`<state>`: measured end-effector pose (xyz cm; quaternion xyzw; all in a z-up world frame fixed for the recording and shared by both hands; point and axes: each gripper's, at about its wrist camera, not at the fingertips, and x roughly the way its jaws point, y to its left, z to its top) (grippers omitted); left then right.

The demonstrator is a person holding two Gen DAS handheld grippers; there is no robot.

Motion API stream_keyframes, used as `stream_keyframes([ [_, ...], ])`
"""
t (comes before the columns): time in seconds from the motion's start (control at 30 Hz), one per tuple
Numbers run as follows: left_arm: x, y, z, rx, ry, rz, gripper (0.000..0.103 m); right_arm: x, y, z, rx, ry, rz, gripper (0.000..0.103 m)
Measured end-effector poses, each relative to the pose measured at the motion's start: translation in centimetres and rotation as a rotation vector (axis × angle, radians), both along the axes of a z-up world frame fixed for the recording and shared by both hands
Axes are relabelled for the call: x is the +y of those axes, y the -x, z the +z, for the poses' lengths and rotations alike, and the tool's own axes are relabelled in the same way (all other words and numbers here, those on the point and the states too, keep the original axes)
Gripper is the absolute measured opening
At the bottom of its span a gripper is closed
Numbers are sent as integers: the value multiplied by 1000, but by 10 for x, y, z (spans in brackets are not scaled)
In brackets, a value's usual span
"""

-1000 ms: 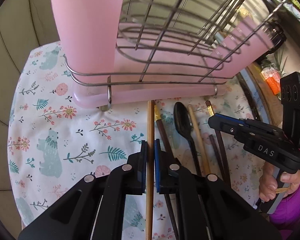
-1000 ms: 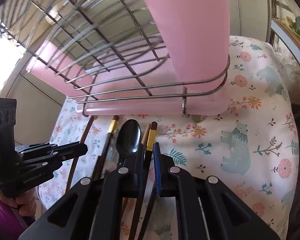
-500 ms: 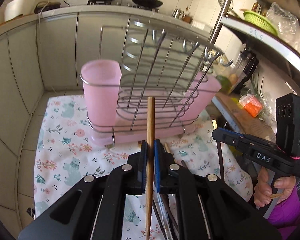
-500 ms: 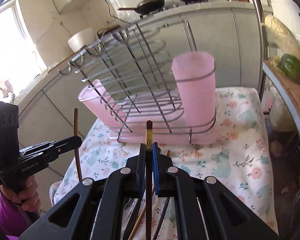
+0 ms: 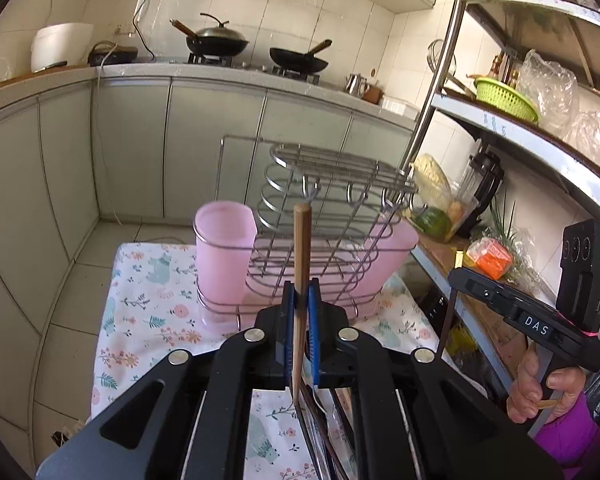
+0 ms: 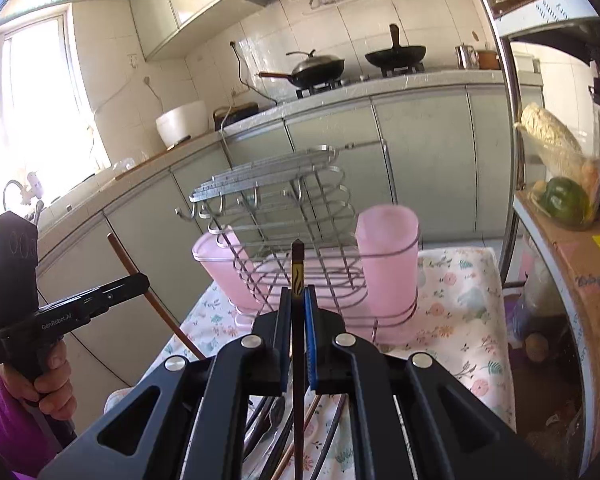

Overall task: Organize utensils
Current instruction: 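Lift and lower the wooden chopstick into the pink cup while right tool inserts its chopstick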

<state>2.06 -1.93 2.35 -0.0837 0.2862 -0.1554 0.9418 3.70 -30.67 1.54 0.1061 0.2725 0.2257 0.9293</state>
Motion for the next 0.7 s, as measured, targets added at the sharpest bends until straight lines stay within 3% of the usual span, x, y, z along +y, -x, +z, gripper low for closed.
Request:
stream_keyframes([
  [0.43, 18, 14, 58, -167, 40, 50, 6, -10, 0, 60, -149, -11, -44, 6],
  [0.7, 33, 16, 111, -277, 61, 81, 6, -14, -5, 127, -292, 16, -91, 6],
])
